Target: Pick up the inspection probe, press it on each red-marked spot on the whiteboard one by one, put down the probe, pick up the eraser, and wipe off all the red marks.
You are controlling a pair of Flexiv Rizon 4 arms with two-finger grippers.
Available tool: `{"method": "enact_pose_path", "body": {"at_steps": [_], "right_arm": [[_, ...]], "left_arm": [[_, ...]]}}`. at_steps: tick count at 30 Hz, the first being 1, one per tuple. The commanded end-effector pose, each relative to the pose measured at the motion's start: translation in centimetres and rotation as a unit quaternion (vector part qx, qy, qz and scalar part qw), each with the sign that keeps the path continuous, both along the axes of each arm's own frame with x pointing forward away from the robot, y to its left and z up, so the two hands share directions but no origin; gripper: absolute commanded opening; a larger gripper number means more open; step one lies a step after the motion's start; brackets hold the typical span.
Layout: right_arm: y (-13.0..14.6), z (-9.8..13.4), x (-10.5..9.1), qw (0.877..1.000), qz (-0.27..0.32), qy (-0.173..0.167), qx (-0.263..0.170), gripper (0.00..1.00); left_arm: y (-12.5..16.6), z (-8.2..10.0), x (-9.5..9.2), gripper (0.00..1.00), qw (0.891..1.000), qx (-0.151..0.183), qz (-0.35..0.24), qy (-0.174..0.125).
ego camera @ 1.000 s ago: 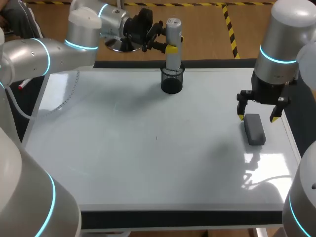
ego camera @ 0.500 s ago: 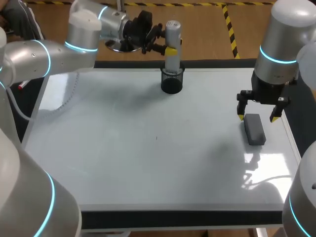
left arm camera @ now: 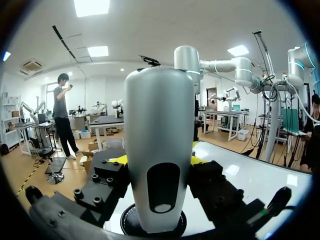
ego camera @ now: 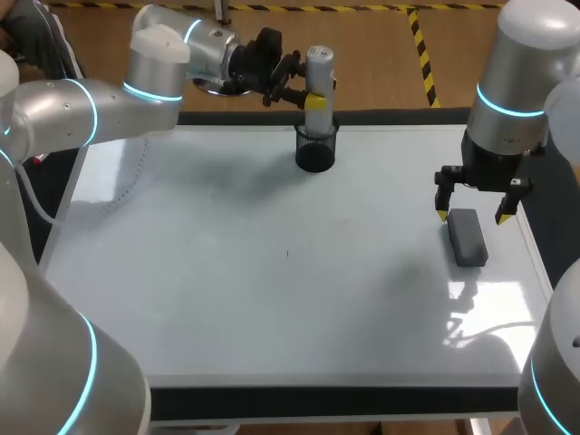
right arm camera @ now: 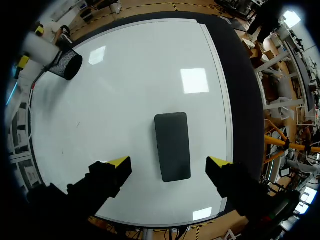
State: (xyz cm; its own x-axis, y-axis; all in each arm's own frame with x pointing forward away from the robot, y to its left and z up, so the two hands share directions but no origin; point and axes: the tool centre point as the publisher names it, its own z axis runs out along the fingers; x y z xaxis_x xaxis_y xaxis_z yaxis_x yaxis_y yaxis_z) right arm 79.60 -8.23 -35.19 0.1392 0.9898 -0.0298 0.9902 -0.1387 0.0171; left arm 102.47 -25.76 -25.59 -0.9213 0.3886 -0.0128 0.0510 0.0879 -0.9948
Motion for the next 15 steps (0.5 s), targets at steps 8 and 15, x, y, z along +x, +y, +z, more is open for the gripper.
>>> {"method": "enact_pose_path", "body": {"at_steps": [8,15], "right_arm": [[-0.1,0.1,-0.1,1.000,0.000,-0.001,0.000,1.00],[-0.1,0.1,-0.1,1.000,0.000,-0.001,0.000,1.00]], "left_arm": [[0.1,-1.2,0.8,0.00,1.000,0.007,-0.005,0.010],[-0.2,-1.7,0.8,0.00,1.000,0.007,-0.005,0.012]]}}
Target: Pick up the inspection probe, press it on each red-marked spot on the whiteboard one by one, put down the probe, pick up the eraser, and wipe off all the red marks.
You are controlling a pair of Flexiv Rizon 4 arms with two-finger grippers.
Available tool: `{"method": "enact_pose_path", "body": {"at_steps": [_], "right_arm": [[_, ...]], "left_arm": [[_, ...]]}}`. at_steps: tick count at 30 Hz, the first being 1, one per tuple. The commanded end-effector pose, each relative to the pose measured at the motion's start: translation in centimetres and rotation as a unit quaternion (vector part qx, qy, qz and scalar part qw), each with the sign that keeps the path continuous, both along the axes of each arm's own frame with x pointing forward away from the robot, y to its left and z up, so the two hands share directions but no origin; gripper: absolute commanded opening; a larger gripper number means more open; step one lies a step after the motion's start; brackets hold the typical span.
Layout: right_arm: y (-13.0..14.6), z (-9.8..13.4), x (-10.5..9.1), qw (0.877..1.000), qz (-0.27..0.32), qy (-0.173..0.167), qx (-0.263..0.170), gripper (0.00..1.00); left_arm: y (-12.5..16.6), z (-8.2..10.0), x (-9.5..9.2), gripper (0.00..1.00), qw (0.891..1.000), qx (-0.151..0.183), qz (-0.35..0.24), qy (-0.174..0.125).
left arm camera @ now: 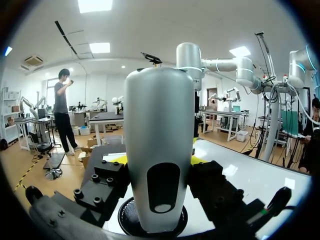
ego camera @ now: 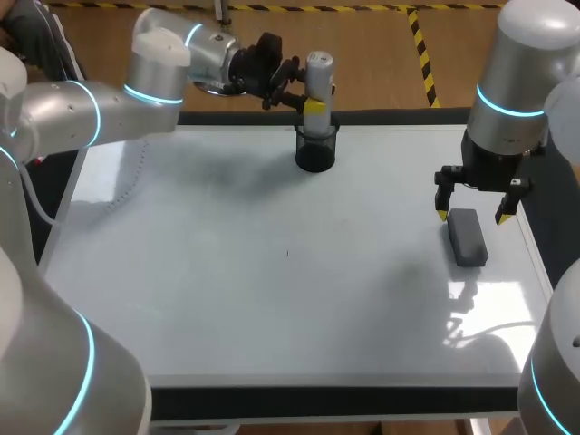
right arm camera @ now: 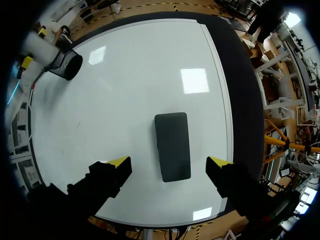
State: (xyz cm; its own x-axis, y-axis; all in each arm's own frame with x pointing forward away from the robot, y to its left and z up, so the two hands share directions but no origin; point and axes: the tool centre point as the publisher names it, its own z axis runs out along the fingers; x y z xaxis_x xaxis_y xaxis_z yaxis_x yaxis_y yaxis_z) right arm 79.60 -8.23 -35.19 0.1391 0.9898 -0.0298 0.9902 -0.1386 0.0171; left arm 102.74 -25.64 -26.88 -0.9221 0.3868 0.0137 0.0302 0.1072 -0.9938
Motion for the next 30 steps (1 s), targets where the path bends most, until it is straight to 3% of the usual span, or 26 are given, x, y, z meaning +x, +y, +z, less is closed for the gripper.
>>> {"method": "enact_pose_path", "body": {"at_steps": [1,30], "right_arm": [[-0.1,0.1,-0.1,1.000,0.000,-0.001,0.000,1.00],[-0.1,0.1,-0.1,1.000,0.000,-0.001,0.000,1.00]], "left_arm": [[-0.4,-0.6,0.5,0.00,1.000,-0.003,-0.007,0.003],[0.3,-3.3,0.4,0.00,1.000,0.014,0.004,0.020]]}}
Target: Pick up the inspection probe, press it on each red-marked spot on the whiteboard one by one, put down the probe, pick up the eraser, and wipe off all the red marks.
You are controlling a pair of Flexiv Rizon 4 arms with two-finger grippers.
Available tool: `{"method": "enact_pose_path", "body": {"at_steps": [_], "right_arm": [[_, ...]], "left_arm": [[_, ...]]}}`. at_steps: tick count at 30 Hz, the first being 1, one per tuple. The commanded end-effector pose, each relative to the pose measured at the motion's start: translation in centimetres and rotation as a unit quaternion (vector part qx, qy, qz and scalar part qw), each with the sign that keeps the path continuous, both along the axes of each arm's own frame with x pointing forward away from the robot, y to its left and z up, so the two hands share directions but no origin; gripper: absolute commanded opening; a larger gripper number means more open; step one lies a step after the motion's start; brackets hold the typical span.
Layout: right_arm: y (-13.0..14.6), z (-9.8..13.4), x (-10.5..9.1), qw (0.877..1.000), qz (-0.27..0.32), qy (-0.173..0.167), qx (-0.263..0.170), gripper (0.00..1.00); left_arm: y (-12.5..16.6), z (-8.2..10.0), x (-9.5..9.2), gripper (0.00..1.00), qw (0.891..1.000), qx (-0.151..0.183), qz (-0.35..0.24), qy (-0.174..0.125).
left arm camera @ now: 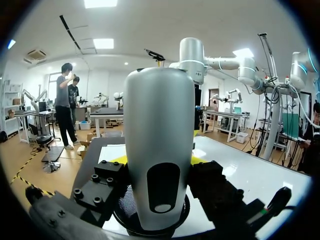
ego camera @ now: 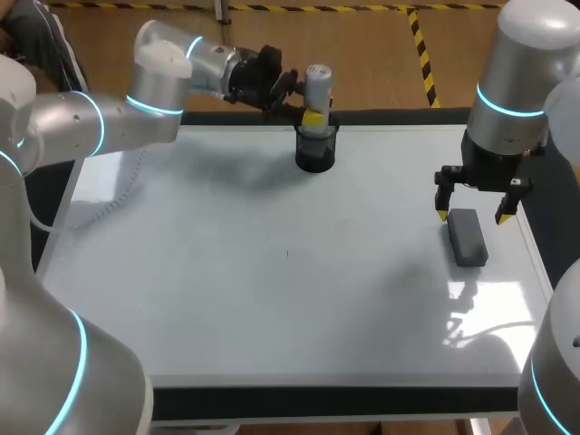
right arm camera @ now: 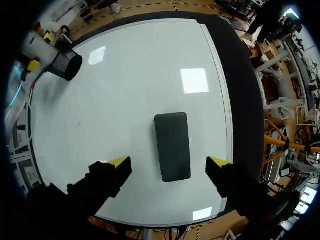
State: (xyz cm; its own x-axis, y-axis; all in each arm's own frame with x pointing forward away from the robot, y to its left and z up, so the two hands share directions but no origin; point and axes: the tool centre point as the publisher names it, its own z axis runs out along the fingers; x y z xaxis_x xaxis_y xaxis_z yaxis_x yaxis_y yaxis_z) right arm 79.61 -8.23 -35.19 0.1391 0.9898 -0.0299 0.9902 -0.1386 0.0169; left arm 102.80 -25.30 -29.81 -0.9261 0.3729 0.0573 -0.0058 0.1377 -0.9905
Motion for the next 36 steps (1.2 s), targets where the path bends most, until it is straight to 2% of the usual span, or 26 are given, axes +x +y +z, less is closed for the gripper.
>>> {"method": "enact_pose_path", "body": {"at_steps": [1,36], "right_arm": [[-0.1,0.1,-0.1,1.000,0.000,-0.001,0.000,1.00],[-0.1,0.1,-0.1,1.000,0.000,-0.001,0.000,1.00]], "left_arm": [[0.1,-0.5,0.4,0.00,1.000,-0.001,-0.002,0.003],[-0.1,-2.4,0.6,0.00,1.000,0.000,0.008,0.020]]}}
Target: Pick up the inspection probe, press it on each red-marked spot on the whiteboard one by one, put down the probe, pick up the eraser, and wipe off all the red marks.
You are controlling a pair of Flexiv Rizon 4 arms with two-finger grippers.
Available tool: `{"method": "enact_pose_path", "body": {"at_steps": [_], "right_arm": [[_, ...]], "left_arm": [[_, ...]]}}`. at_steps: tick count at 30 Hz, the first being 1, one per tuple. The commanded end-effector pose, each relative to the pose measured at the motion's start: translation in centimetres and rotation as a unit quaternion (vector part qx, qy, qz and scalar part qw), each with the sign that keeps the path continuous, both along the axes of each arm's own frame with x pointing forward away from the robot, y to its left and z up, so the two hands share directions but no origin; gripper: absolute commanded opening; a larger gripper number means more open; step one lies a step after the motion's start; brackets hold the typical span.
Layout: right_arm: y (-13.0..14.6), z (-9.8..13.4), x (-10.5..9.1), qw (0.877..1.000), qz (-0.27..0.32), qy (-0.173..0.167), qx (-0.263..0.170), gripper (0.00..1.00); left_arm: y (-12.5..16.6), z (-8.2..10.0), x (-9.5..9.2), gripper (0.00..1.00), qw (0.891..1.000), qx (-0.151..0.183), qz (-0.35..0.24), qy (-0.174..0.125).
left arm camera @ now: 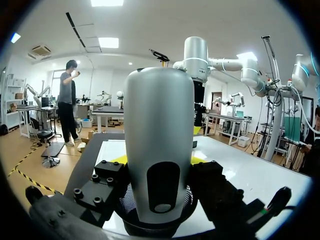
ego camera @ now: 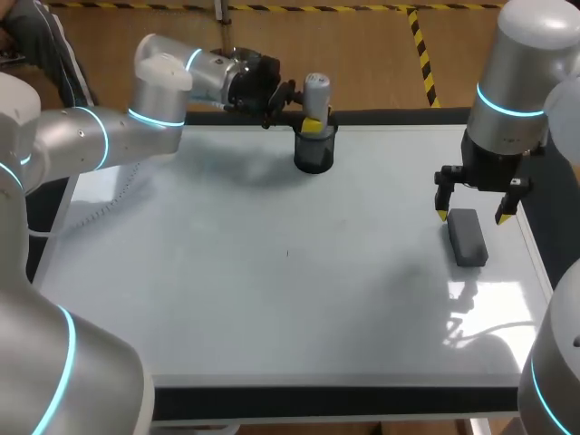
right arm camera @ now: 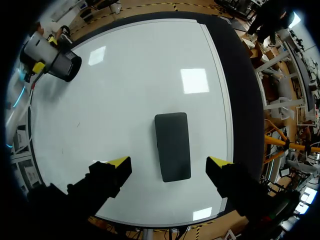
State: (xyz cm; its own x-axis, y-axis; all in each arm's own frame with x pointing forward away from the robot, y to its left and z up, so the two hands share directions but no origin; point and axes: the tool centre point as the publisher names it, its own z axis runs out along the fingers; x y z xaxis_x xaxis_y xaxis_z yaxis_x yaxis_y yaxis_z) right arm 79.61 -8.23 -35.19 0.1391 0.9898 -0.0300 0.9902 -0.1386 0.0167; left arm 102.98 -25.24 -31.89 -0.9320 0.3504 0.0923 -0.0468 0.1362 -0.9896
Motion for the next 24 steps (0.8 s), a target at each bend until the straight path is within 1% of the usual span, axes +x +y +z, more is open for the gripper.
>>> {"method": "enact_pose_path", "body": {"at_steps": [1,4,5,6,7,10,12,13,14,16,17,18,19,20,23,24], "right_arm": [[-0.1,0.1,-0.1,1.000,0.000,-0.001,0.000,1.00],[-0.1,0.1,-0.1,1.000,0.000,-0.001,0.000,1.00],[-0.1,0.1,-0.1,1.000,0.000,-0.001,0.000,1.00],[-0.1,0.1,-0.1,1.000,0.000,-0.001,0.000,1.00],[-0.1,0.1,-0.1,1.000,0.000,-0.001,0.000,1.00],[-0.1,0.1,-0.1,1.000,0.000,-0.001,0.000,1.00],[-0.1,0.1,-0.1,1.000,0.000,-0.001,0.000,1.00],[-0.1,0.1,-0.1,1.000,0.000,-0.001,0.000,1.00],[-0.1,0.1,-0.1,1.000,0.000,-0.001,0.000,1.00],[-0.1,0.1,-0.1,1.000,0.000,-0.001,0.000,1.00],[-0.1,0.1,-0.1,1.000,0.000,-0.001,0.000,1.00],[-0.1,0.1,-0.1,1.000,0.000,-0.001,0.000,1.00],[-0.1,0.1,-0.1,1.000,0.000,-0.001,0.000,1.00],[-0.1,0.1,-0.1,1.000,0.000,-0.001,0.000,1.00],[-0.1,0.1,-0.1,1.000,0.000,-0.001,0.000,1.00],[-0.1,0.1,-0.1,1.000,0.000,-0.001,0.000,1.00]], "left_arm": [[-0.2,-0.3,0.4,0.00,1.000,0.000,-0.004,0.001],[-0.2,-0.3,0.4,0.00,1.000,0.001,-0.005,0.002],[-0.2,-0.2,0.4,0.02,1.000,0.002,-0.006,0.001],[-0.2,-0.2,0.4,0.05,1.000,0.002,-0.005,0.002],[-0.2,-0.1,0.4,0.11,1.000,0.003,-0.005,0.002],[-0.2,0.1,0.4,0.20,1.000,0.004,-0.005,0.001],[-0.2,0.3,0.4,0.23,1.000,0.005,-0.005,0.003],[-0.2,0.3,0.4,0.28,1.000,0.006,-0.004,0.006],[-0.1,0.5,0.4,0.36,1.000,0.007,-0.004,0.006],[0.0,0.6,0.3,0.43,1.000,0.008,-0.004,0.006],[0.0,0.7,0.3,0.45,1.000,0.008,-0.004,0.006],[0.0,0.8,0.3,0.49,1.000,0.009,-0.004,0.006],[0.1,0.9,0.3,0.54,1.000,0.010,-0.004,0.006],[0.1,1.0,0.3,0.61,1.000,0.010,-0.004,0.005],[0.3,1.5,0.2,0.78,1.000,0.010,-0.007,0.004],[0.3,1.6,0.2,0.82,1.000,0.010,-0.007,0.004]]}}
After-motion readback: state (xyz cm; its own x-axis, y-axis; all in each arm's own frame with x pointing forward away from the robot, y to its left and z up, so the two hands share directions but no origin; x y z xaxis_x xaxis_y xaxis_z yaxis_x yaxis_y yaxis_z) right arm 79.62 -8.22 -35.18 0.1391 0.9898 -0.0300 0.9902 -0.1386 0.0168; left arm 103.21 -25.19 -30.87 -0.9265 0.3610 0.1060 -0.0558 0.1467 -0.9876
